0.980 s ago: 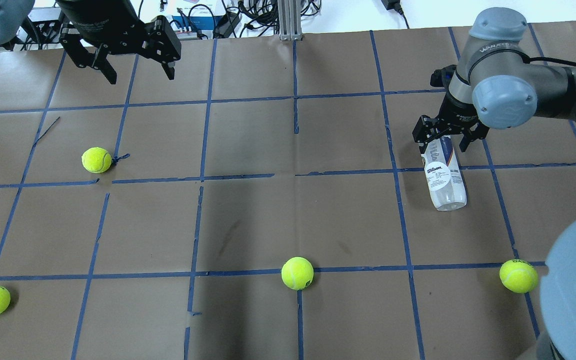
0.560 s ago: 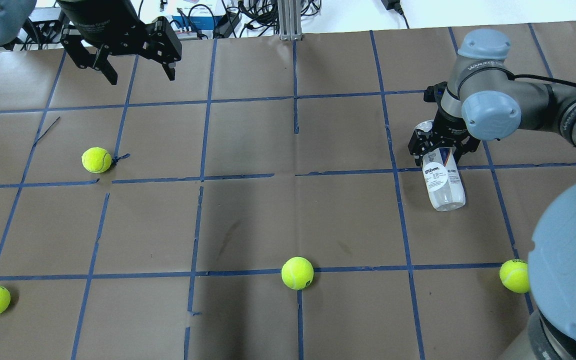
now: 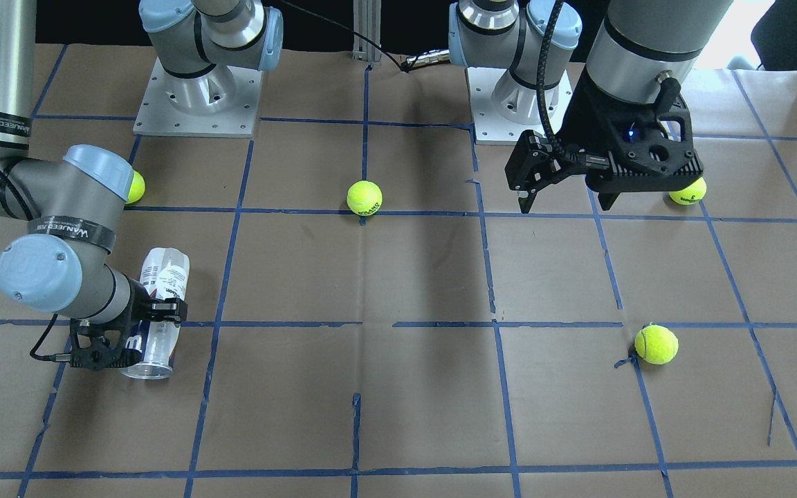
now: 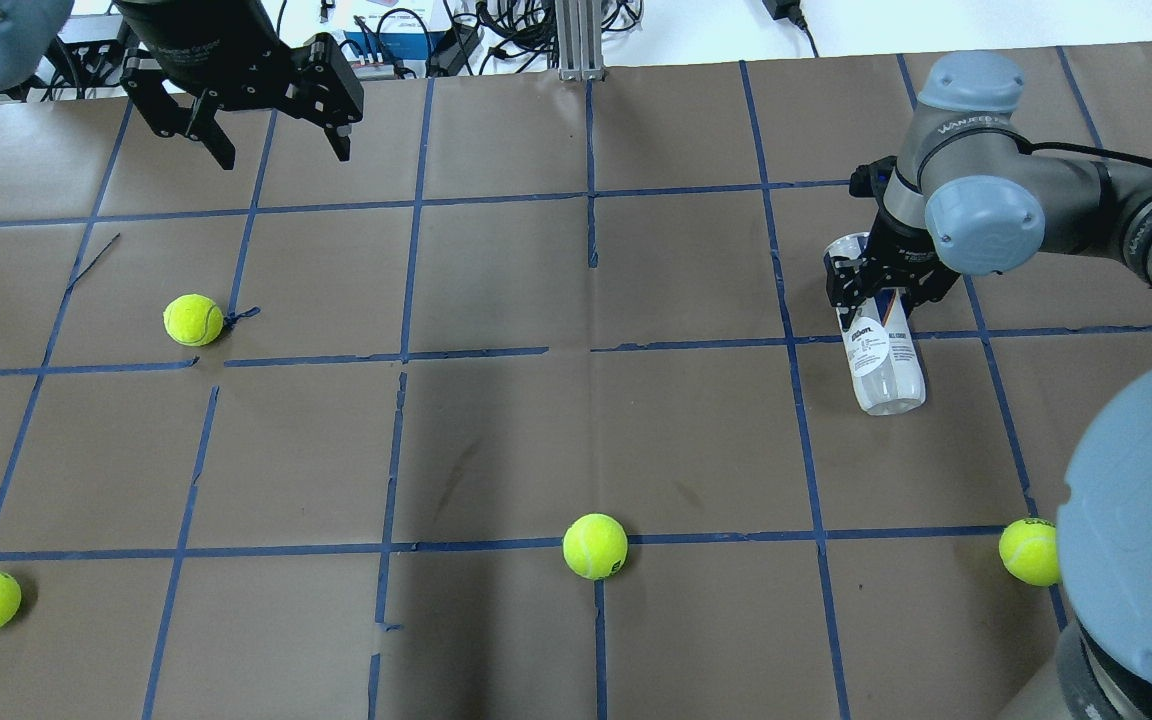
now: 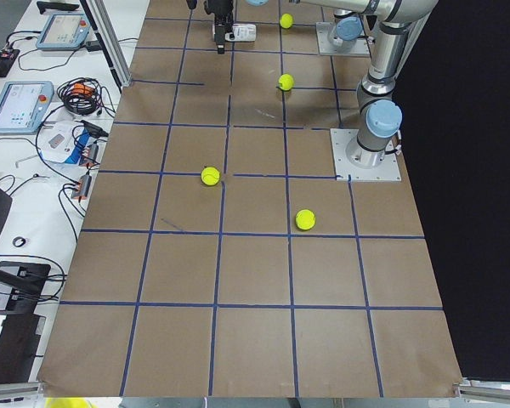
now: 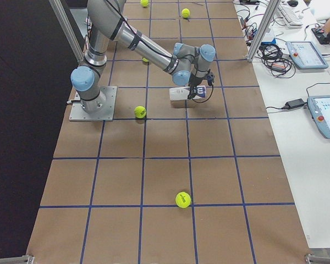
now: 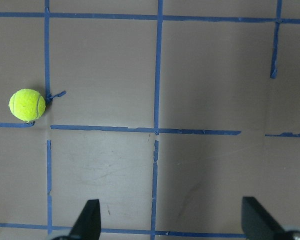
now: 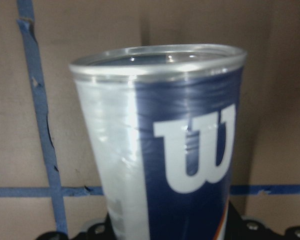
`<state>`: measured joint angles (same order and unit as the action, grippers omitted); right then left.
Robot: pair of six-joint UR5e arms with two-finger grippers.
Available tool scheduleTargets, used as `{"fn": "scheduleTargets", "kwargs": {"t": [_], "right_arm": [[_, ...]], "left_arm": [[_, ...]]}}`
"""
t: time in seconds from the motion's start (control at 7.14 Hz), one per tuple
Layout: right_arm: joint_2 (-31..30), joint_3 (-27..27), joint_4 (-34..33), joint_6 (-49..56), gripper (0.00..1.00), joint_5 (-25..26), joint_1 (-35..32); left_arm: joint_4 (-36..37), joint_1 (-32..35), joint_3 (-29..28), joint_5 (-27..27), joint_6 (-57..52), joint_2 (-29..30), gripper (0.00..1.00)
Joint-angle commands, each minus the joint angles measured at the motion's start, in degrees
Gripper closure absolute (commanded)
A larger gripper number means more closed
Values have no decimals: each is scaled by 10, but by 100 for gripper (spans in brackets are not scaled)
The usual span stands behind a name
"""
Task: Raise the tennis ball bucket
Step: 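Close the right gripper around the rim of the can, then lift the can with the right gripper and carry it toward the table center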
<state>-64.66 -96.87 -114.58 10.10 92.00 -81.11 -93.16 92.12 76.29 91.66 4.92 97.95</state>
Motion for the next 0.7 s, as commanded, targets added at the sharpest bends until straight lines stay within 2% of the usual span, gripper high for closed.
{"fn": "scheduleTargets", "kwargs": {"t": [0.0,0.28,0.56], "right_arm": [[-3,53,-5,109,38,-2,-31],[-3,103,-41,251,38,-4,-104],[10,115,-121,393,36,-7,-189]], "left_arm": [[0,0,0,0,0,0,0],[0,0,0,0,0,0,0],[0,0,0,0,0,0,0]]}}
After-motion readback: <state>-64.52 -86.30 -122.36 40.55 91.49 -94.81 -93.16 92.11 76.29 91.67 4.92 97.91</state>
